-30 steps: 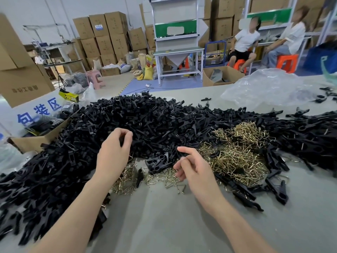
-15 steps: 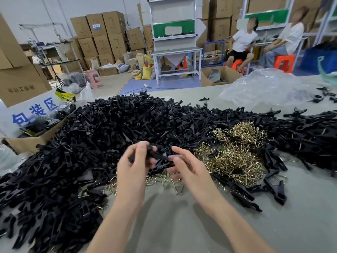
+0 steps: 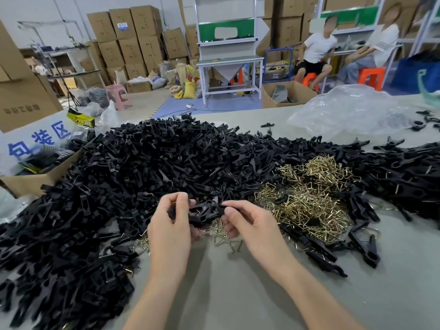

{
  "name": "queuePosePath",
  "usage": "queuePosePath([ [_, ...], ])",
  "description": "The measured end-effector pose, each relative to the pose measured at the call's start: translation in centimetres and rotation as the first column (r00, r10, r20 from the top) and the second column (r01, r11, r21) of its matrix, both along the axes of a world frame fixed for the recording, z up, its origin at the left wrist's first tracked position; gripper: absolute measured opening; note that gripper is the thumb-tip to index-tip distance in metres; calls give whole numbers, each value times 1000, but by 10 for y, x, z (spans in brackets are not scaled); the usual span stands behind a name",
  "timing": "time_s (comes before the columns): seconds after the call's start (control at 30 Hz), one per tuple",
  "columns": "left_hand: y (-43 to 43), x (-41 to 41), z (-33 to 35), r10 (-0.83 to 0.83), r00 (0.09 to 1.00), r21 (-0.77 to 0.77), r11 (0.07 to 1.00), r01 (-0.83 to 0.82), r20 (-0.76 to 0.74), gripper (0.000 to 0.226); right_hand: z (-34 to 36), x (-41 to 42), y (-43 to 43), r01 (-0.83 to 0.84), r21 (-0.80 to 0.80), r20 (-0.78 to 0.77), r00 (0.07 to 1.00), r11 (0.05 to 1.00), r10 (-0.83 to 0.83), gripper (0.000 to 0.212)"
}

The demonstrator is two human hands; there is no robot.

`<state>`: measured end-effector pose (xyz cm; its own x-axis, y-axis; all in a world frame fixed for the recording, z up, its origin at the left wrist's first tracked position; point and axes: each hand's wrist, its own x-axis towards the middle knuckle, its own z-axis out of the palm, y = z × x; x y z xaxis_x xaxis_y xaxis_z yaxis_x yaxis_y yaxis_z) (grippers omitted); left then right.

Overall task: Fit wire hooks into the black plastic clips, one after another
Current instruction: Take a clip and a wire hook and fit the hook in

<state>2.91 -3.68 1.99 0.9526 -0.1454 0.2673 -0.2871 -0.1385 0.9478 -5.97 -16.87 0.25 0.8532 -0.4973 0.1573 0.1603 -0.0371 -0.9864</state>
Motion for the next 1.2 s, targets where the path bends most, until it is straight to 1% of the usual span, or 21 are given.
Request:
queuePosePath([
  [0.07, 7, 3, -3, 70, 984, 217, 970, -105, 164, 19, 1, 0, -2, 8, 51, 2, 1000, 999, -8, 16],
  [0.13, 12, 5, -5, 104, 943, 432, 869, -241, 316, 29, 2, 1, -3, 18, 111, 7, 1000, 994, -19, 15],
  [0.17, 12, 6, -5, 117, 920, 487, 820, -302, 373, 36, 2, 2, -4, 24, 139, 10, 1000, 990, -26, 15],
  [0.23, 10, 8, -3, 121, 881, 498, 787, -366, 457, 46, 2, 3, -6, 35, 179, 14, 999, 983, -39, 16],
  [0.3, 8, 9, 0, 105, 838, 474, 784, -401, 535, 43, 3, 3, -8, 34, 208, 20, 999, 977, -39, 17],
  [0.33, 8, 8, 0, 102, 832, 453, 799, -395, 546, 42, 3, 2, -8, 30, 225, 24, 999, 974, -36, 18],
  [0.37, 7, 7, 0, 92, 855, 421, 840, -342, 511, 40, 3, 2, -8, 25, 242, 28, 999, 970, -33, 19],
  [0.4, 5, 5, 0, 66, 897, 369, 896, -246, 437, 39, 3, 2, -8, 20, 257, 31, 999, 966, -29, 19],
  [0.47, -3, -2, -2, -37, 970, 227, 974, -19, 240, 33, 3, 4, -8, 4, 281, 38, 999, 960, -15, 20],
  [0.53, -10, -11, -2, -155, 980, 139, 981, 138, 121, 33, 3, 5, -6, -21, 315, 49, 999, 949, 6, 22],
  [0.63, -17, -18, 3, -259, 965, 55, 965, 257, 29, 36, 2, 6, -5, -54, 362, 64, 997, 931, 33, 22],
  [0.7, -19, -19, 3, -296, 955, 28, 955, 296, -17, 35, 1, 6, -5, -72, 343, 56, 997, 937, 56, 21],
  [0.77, -19, -19, 1, -309, 949, 23, 950, 311, -58, 33, 1, 6, -5, -61, 256, 25, 998, 965, 57, 20],
  [0.83, -20, -17, 0, -314, 946, -24, 950, 313, -82, 33, 0, 5, -6, -13, 80, -11, 1000, 997, 14, 18],
  [0.87, -20, -16, 1, -323, 941, -77, 946, 316, -102, 33, 0, 4, -6, 6, -17, -24, 1000, 1000, -6, 18],
  [0.9, -20, -16, 2, -340, 931, -147, 936, 321, -132, 34, -1, 4, -5, 8, -86, -27, 1000, 996, -11, 18],
  [0.93, -20, -16, 2, -357, 920, -214, 923, 320, -164, 33, -1, 3, -4, -1, -115, -24, 1000, 993, -2, 19],
  [1.0, -20, -14, 1, -384, 896, -321, 897, 304, -224, 30, 0, 3, -3, -12, -90, -9, 1000, 996, 11, 19],
  [1.1, -20, -12, 2, -440, 848, -468, 841, 272, -296, 25, 2, 4, -5, -9, 63, 25, 1000, 998, 7, 19],
  [1.13, -20, -12, 2, -455, 836, -494, 827, 269, -307, 24, 3, 4, -6, -15, 96, 34, 999, 995, 12, 19],
  [1.2, -20, -12, 3, -470, 826, -499, 820, 279, -311, 25, 3, 3, -7, -27, 99, 34, 999, 995, 24, 19],
])
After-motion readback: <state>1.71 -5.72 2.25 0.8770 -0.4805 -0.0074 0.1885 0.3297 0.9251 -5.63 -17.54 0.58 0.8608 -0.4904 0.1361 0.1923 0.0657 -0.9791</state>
